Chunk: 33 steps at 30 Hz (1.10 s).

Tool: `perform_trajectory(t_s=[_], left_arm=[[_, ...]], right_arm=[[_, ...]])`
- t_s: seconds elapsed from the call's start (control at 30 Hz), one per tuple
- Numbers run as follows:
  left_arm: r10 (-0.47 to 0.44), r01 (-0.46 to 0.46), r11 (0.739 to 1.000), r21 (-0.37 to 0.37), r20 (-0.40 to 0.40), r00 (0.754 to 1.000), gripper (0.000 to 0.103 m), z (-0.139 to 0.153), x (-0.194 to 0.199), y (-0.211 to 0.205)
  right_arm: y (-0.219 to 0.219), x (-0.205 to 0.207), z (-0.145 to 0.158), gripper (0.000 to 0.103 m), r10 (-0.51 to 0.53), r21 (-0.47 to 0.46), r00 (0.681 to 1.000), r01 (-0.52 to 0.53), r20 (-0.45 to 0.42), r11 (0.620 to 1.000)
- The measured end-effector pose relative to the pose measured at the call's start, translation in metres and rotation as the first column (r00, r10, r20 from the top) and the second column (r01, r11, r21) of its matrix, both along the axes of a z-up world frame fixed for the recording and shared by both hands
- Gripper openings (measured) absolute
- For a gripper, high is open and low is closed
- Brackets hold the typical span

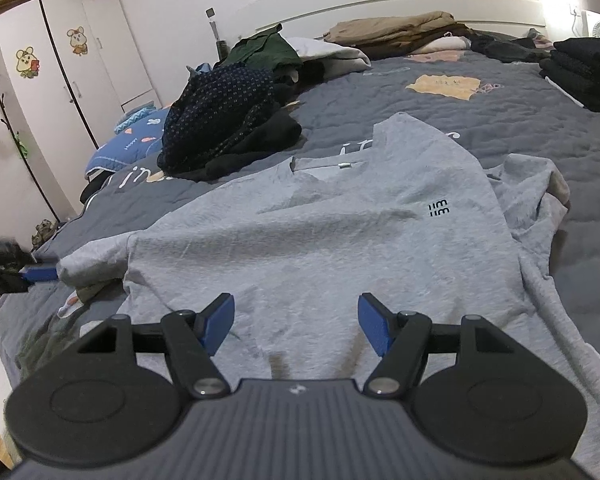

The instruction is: Fold clothes

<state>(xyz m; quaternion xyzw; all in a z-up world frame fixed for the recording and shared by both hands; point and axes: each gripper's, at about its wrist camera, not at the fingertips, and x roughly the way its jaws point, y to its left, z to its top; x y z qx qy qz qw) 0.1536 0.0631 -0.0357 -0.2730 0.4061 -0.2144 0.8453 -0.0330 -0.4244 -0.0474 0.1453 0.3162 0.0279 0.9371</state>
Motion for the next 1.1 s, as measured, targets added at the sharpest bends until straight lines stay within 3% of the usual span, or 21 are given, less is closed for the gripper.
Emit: perform_trajectory(t_s=[0.1,0.2,0.23,0.37,0.5,0.6,0.7,0.73,0.8,0.87,1.0,1.1], left_arm=[[0.09,-0.089,0.994,-0.061,0.013,0.996,0.061,-0.002,0.008,0.017],[0.132,-0.134,0.99,-0.031,-0.067,0.989,0.046,-0.023,0.027,0.017],[0.112,-0.114,0.993,-0.015,-0.083,0.99,0.041,-0.029,0.032,0.01],[0.01,-0.001,0.997,0.081,-0.118,0.993,0.04,-0.047,0.046,-0.032],[-0.114,0.13,0.978,0.165,-0.101,0.988,0.04,-0.047,0.042,-0.07],[-0.141,0.156,0.966,0.206,-0.086,0.986,0.04,-0.048,0.039,-0.08],[-0.144,0.159,0.969,0.191,-0.088,0.986,0.04,-0.048,0.038,-0.08],[-0.148,0.162,0.968,0.192,-0.088,0.985,0.038,-0.049,0.037,-0.079],[-0.158,0.173,0.963,0.204,-0.088,0.984,0.019,-0.05,0.036,-0.077],[-0.142,0.158,0.965,0.208,-0.087,0.986,0.009,-0.047,0.038,-0.075],[-0.07,0.059,0.963,0.261,0.034,0.997,0.006,-0.019,0.031,-0.058],[-0.007,-0.089,0.908,0.409,0.23,0.973,0.006,0.007,0.02,-0.065]], right_arm=[[0.001,0.001,-0.001,0.067,0.002,-0.003,1.0,-0.002,-0.003,1.0],[0.002,0.002,-0.003,0.067,0.0,-0.006,1.0,0.0,-0.012,1.0],[0.002,0.002,-0.004,0.067,-0.001,-0.007,1.0,0.001,-0.015,1.0],[0.004,0.002,-0.005,0.067,0.003,-0.015,1.0,-0.003,-0.02,1.0],[0.003,0.003,-0.006,0.067,0.004,-0.017,1.0,-0.005,-0.022,1.0],[0.003,0.003,-0.006,0.067,0.004,-0.014,1.0,-0.005,-0.024,1.0],[0.005,0.002,-0.006,0.067,0.01,-0.014,1.0,-0.01,-0.022,1.0],[0.006,0.002,-0.006,0.067,0.012,-0.014,1.0,-0.012,-0.02,1.0],[0.007,0.001,-0.005,0.067,0.019,-0.013,1.0,-0.019,-0.016,1.0],[0.009,0.001,-0.004,0.067,0.023,-0.016,1.0,-0.023,-0.015,1.0],[0.009,0.001,-0.005,0.067,0.023,-0.013,1.0,-0.023,-0.018,1.0],[0.008,0.001,-0.005,0.067,0.02,-0.01,1.0,-0.02,-0.02,1.0]])
